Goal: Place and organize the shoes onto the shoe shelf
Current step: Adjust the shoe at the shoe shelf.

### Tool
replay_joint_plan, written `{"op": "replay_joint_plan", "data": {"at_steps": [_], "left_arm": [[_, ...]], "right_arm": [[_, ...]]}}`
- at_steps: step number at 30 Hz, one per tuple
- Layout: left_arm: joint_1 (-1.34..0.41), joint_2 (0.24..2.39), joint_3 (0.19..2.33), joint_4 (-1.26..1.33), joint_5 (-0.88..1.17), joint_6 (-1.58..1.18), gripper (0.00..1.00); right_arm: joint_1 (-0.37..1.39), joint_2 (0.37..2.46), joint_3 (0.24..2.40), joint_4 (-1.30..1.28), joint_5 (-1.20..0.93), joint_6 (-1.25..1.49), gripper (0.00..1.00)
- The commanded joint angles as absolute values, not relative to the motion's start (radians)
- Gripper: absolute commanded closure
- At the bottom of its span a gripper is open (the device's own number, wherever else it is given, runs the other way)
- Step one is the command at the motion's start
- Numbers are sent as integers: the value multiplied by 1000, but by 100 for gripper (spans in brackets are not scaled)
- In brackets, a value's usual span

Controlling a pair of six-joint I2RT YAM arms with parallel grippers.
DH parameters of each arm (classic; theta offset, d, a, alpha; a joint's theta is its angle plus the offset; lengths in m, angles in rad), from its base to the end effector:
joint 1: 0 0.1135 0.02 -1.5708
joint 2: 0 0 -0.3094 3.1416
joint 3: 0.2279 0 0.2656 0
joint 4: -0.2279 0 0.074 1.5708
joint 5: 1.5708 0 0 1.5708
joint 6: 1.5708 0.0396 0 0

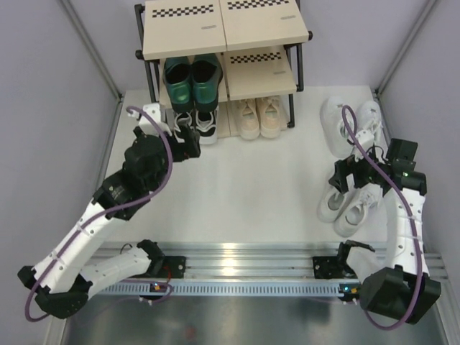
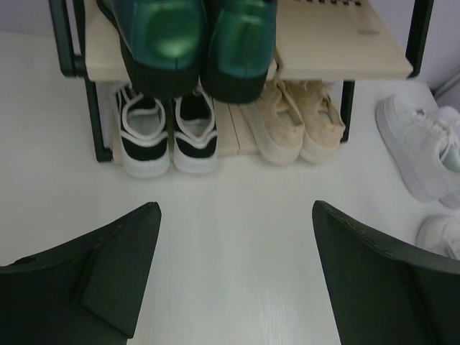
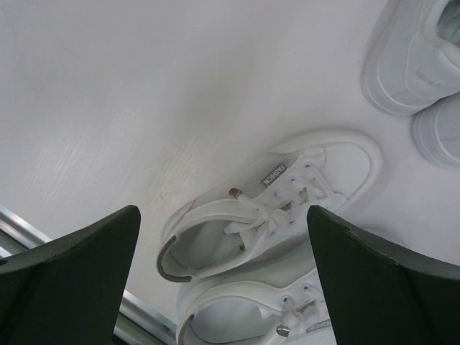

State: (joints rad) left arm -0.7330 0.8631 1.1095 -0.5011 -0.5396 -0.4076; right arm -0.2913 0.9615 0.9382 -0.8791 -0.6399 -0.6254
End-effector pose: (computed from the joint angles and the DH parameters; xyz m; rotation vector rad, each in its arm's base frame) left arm 0.1322 -0.0917 0.4427 -0.0862 1.7983 -0.3249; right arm 0.1682 -0.0258 0.3382 -0.6314 2.1827 0.3239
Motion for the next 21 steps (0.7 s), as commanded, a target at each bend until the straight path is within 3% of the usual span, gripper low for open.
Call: {"op": "replay_joint_plan", "data": {"at_steps": [1, 7, 10, 21], "left_arm": [[-637, 974, 1270, -460, -508, -292, 9], [-373, 1110, 1379, -439, -231, -282, 17], [-304, 1176, 1417, -431, -184, -285, 19], [-239, 1348, 1506, -429, -86, -295, 17]], "right_arm": [[-305, 930, 894, -801, -698, -585, 1], [-305, 896, 827, -730, -721, -560, 1], [-305, 885, 807, -692, -736, -532, 1], [-305, 874, 799, -687, -739, -540, 1]]}}
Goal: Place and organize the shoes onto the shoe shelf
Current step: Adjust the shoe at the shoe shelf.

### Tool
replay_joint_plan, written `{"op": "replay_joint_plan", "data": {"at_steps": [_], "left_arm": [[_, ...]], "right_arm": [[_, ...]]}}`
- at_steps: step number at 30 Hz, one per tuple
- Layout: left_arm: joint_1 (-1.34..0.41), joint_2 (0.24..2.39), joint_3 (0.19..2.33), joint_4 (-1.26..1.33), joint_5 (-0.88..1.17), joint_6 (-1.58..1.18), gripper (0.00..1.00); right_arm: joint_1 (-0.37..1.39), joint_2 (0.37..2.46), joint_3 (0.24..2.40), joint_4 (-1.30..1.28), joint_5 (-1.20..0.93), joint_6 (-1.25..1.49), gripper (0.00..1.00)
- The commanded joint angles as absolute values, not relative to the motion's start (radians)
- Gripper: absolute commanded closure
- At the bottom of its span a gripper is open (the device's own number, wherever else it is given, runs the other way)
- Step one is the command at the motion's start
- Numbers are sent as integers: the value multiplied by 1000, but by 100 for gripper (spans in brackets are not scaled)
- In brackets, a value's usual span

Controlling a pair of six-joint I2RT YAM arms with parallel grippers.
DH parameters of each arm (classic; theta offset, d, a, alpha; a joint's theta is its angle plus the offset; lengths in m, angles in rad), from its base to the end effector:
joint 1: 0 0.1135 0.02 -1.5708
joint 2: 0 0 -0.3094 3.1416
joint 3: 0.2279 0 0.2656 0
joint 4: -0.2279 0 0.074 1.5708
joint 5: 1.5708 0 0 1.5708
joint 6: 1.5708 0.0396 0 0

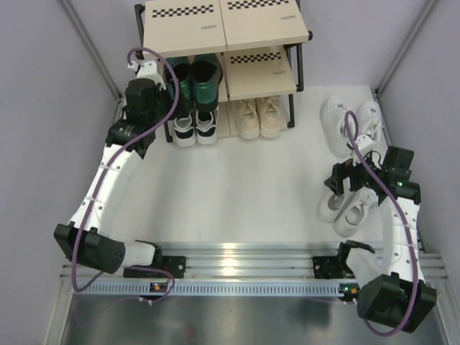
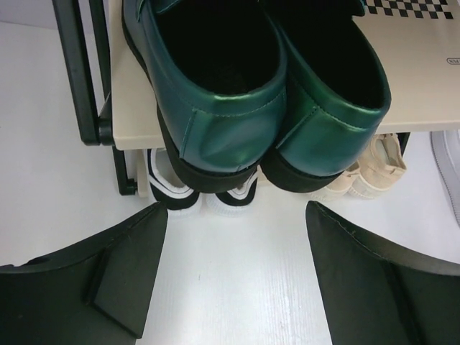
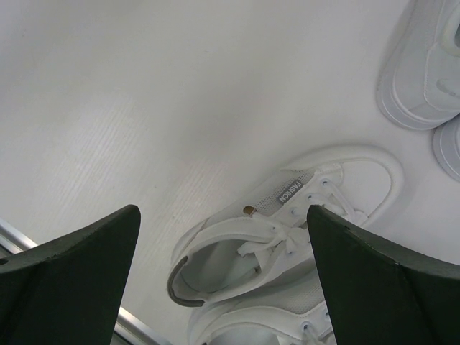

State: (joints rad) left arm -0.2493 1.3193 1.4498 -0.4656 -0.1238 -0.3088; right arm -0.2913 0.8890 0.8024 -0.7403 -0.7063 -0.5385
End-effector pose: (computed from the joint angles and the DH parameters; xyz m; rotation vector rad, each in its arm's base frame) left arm 0.2907 -0.0690 0.4691 -0.1409 1.9065 -0.2601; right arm 0.1592 -0.0209 0.3145 -0.5769 2.1142 0.3906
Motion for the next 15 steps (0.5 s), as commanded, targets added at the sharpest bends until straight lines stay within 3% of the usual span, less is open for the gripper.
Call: {"op": "replay_joint_plan", "data": {"at_steps": [1, 15], "left_arm": [[-239, 1359, 1511, -425, -83, -291, 17], [-239, 1491, 1588, -388, -160, -230, 17]], "right_arm": [[-305, 877, 799, -689, -739, -540, 0], [-305, 876, 799, -690, -742, -543, 1]]}}
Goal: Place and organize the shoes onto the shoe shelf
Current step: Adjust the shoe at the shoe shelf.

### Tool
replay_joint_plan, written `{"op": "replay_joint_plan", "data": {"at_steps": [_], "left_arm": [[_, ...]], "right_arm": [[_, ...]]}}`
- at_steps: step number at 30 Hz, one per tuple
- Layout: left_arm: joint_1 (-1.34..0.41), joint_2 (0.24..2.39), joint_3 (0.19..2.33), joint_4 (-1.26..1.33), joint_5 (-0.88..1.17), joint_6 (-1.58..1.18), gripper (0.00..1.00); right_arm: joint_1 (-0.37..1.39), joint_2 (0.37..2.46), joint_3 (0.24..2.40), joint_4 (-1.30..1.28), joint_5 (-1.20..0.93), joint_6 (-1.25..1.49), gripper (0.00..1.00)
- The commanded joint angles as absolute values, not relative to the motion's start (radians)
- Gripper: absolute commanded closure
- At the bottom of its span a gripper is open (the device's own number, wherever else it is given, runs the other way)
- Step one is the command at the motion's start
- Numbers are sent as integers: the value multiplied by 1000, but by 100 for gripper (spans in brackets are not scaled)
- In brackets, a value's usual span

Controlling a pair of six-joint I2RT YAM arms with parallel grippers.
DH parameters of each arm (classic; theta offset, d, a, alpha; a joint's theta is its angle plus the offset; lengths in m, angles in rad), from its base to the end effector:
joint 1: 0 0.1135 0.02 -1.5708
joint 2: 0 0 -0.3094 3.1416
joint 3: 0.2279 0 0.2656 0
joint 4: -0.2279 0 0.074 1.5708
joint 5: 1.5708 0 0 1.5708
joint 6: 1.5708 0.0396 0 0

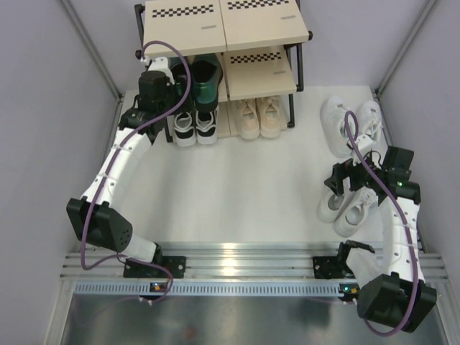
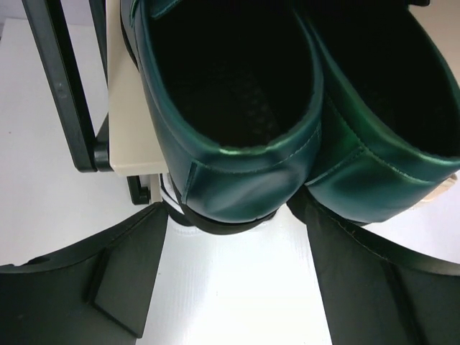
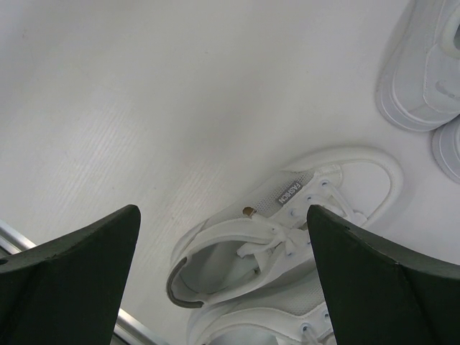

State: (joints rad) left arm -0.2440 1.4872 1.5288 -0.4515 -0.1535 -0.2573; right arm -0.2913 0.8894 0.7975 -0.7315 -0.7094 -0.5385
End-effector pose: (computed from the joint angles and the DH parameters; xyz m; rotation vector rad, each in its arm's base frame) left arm 0.3449 -0.0796 0.4474 -0.1128 1.9765 -0.1743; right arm 0.1597 -0.0210 0.3135 -0.5789 2.1096 0.3916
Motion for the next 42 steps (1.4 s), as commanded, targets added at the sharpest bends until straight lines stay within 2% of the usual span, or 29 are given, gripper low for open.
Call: {"op": "replay_joint_plan", "data": {"at_steps": [1, 9, 16, 22, 26, 29, 32, 34, 35, 38, 42], "left_arm": [[-239, 1494, 1592, -388, -156, -232, 18], [-239, 1538, 1617, -367, -183, -229, 27], [-238, 1549, 1628, -367, -172, -232, 41], [-239, 1516, 1600, -365, -150, -232, 59], [-239, 1500, 1585, -365, -138, -232, 67], [-239, 1494, 1586, -365, -138, -233, 69], [-239, 1491, 1585, -367, -147, -235, 65], [-238, 1482, 1579, -367, -159, -238, 52], [-239, 1476, 1575, -367, -166, -244, 37], [-239, 1434, 1559, -367, -164, -248, 23], [-239, 1342, 1543, -368, -111, -261, 17]], "right_arm": [[-305, 877, 798, -690, -742, -542, 1], [-305, 882, 799, -690, -747, -542, 0], [-305, 884, 798, -692, -750, -543, 1], [-305, 887, 798, -692, -753, -542, 1], [-305, 888, 798, -692, -753, -543, 1], [-305, 885, 798, -693, -755, -541, 1], [-305, 885, 799, -693, -753, -543, 1], [-305, 884, 798, -693, -755, -541, 1], [-305, 882, 798, -693, -753, -541, 1], [-305, 884, 798, -693, -755, -543, 1], [-305, 885, 799, -695, -756, -543, 1]]}}
